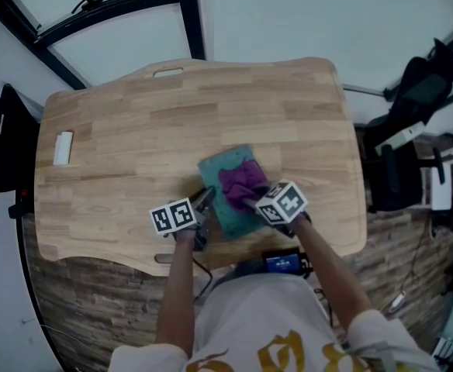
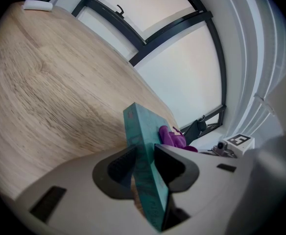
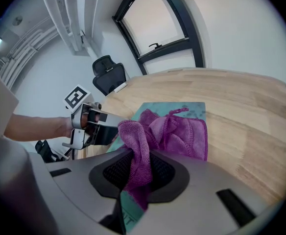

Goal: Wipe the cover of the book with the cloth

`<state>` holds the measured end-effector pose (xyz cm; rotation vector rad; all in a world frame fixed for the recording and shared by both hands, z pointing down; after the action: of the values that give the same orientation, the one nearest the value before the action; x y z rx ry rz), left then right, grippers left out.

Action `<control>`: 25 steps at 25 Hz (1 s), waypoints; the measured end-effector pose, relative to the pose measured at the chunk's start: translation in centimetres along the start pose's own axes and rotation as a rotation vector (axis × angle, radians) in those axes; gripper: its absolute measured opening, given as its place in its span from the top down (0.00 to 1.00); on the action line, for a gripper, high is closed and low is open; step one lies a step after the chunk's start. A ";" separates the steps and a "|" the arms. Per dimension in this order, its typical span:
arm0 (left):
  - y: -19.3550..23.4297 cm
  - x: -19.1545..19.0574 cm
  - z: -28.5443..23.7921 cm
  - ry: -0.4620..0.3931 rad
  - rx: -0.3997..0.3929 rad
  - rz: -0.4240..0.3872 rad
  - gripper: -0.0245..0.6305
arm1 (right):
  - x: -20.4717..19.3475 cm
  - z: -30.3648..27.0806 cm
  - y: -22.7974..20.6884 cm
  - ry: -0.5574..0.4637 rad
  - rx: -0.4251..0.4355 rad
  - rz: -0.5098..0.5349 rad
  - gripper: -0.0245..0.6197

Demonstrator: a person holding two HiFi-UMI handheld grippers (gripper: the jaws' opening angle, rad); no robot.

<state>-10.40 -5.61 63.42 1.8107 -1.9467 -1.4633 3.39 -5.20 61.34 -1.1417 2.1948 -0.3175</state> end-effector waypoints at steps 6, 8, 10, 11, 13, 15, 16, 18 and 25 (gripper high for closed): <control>0.0 0.0 0.0 0.003 -0.005 0.005 0.78 | 2.0 -0.3 -0.9 -0.047 -0.030 -0.057 0.85; -0.1 -0.1 0.0 0.005 -0.008 0.010 0.78 | 2.6 -0.5 -1.1 -0.052 -0.031 -0.057 0.85; -0.1 0.0 0.0 0.006 -0.012 0.013 0.78 | 3.4 -0.6 -1.2 -0.063 -0.034 -0.054 0.85; -0.1 0.0 0.0 0.006 -0.013 0.015 0.78 | 3.8 -0.7 -1.3 -0.069 -0.037 -0.052 0.85; -0.1 0.0 -0.1 0.006 -0.016 0.018 0.78 | 4.4 -0.9 -1.5 -0.080 -0.049 -0.045 0.85; -0.1 0.0 -0.1 0.008 -0.021 0.021 0.78 | 4.9 -1.1 -1.6 -0.085 -0.059 -0.035 0.85; -0.1 0.0 -0.1 0.009 -0.023 0.023 0.78 | 5.1 -1.2 -1.7 -0.085 -0.062 -0.030 0.85; -0.1 0.0 -0.1 0.010 -0.024 0.025 0.78 | 5.3 -1.3 -1.6 -0.083 -0.063 -0.024 0.85; 0.0 -0.1 0.0 0.011 -0.020 0.026 0.78 | 4.8 -1.3 -1.0 -0.070 -0.059 -0.018 0.85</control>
<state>-10.36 -5.57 63.48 1.7751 -1.9355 -1.4567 1.19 -9.77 60.82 -1.1870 2.1462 -0.2182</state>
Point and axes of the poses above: the fingertips, and each gripper's own axes: z backward along the fingers, y to its left, x out of its top, the point moved 3 cm from there along z, backward along the fingers, and after that the axes turned 11 degrees about -z, right-handed, at the moved point
